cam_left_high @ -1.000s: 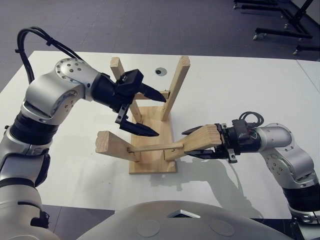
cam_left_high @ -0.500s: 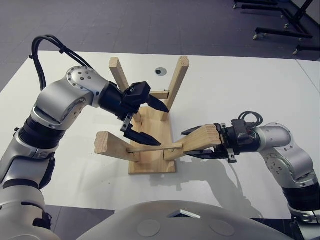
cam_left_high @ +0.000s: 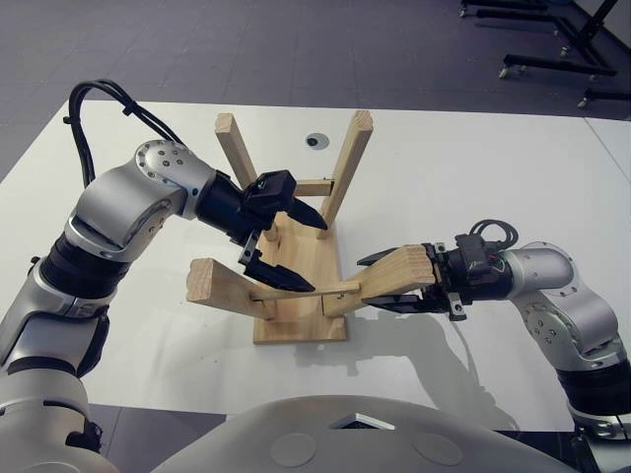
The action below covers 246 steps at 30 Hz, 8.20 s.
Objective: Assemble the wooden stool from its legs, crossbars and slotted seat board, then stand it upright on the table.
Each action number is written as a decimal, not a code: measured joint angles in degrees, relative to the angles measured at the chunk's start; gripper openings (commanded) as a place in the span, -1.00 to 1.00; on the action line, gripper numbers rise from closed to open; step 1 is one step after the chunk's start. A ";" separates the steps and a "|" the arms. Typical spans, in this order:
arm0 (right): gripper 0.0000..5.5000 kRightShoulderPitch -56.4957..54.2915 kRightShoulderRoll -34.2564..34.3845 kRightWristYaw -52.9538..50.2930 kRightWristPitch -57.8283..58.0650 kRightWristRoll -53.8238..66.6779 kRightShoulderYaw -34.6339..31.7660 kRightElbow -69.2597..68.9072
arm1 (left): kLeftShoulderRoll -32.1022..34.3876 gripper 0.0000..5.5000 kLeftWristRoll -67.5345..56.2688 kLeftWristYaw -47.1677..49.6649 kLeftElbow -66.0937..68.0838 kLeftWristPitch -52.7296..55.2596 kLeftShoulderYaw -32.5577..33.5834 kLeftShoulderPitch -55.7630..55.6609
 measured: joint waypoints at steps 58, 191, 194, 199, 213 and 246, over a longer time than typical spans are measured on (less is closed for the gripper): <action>-0.25 -5.12 -0.25 -5.09 4.37 -4.43 5.73 -3.35 | 1.29 0.96 -0.27 9.12 -4.03 7.49 -0.53 4.57; 0.96 -4.50 -9.18 3.69 8.68 -1.45 -7.39 4.83 | -4.91 0.96 -10.54 22.72 -10.26 -12.21 34.41 39.72; 0.96 -4.49 -10.24 4.87 10.91 1.90 -11.21 5.76 | -4.24 0.96 -10.66 22.63 -10.06 -12.69 35.78 39.90; 0.96 -5.15 -10.45 5.22 19.72 19.86 -24.79 9.31 | -3.33 0.96 -14.72 24.24 -10.16 -13.09 43.59 39.16; 0.96 -20.34 7.43 -35.29 21.00 39.00 -20.22 -8.91 | -17.92 0.96 -14.73 52.81 -16.95 -15.85 37.73 26.60; 0.96 -28.88 6.80 -40.31 16.52 46.63 -20.44 -6.41 | -13.62 0.96 -44.97 65.87 -26.89 -12.80 39.65 17.71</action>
